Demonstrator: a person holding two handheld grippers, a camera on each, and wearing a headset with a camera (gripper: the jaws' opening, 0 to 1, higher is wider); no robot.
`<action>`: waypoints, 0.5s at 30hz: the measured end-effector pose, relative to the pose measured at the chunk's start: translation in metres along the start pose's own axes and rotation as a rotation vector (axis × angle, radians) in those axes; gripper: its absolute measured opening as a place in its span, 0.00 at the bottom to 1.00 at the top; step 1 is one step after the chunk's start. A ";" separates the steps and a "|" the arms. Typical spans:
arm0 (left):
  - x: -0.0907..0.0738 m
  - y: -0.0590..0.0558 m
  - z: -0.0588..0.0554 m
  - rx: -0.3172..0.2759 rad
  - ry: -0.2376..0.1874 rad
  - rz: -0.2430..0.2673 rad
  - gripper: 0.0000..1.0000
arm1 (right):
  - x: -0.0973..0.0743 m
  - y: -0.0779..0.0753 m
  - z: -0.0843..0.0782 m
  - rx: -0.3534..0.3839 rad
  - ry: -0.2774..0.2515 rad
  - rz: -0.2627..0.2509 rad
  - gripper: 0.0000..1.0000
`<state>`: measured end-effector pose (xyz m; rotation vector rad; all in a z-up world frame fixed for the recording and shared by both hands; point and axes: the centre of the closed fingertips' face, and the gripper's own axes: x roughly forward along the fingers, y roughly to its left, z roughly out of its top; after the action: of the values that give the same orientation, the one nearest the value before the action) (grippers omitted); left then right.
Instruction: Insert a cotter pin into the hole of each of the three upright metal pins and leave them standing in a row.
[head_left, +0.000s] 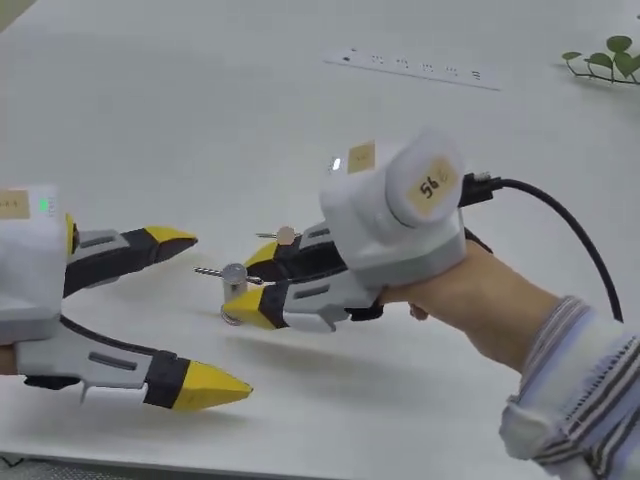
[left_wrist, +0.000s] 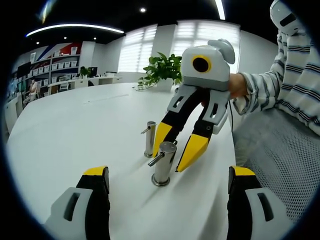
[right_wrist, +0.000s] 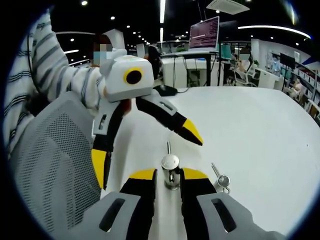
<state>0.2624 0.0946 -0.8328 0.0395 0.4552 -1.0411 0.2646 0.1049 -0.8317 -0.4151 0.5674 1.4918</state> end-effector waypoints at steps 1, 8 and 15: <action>0.000 0.001 0.000 -0.001 -0.001 0.002 1.00 | 0.001 0.000 -0.001 -0.002 0.000 -0.003 0.20; -0.001 0.004 0.003 0.002 -0.001 0.016 1.00 | 0.004 -0.005 -0.004 -0.013 -0.013 -0.027 0.19; -0.003 0.007 0.000 0.002 0.007 0.033 1.00 | 0.007 -0.005 -0.006 -0.021 -0.033 -0.028 0.18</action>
<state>0.2666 0.1006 -0.8329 0.0526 0.4582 -1.0089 0.2691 0.1065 -0.8408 -0.4127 0.5181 1.4760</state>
